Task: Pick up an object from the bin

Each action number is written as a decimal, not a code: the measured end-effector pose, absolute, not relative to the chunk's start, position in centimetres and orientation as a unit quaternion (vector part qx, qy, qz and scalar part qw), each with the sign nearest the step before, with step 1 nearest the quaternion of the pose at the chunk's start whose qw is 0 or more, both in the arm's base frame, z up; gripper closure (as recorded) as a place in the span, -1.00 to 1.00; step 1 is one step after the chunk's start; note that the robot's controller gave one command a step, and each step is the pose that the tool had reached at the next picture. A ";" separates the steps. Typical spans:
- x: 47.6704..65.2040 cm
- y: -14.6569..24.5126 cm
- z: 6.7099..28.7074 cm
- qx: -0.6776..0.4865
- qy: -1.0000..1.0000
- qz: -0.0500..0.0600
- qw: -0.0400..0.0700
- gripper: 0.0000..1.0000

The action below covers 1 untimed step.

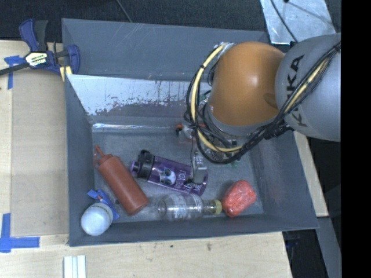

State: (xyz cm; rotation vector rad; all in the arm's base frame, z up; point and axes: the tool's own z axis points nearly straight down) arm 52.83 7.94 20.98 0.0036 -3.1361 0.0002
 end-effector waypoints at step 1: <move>53.0 7.9 21.4 0.000 -1.000 0.000 -0.002 -1.00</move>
Offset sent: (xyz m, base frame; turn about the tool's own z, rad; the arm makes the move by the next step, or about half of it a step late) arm 0.0356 0.0282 -0.0785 0.0445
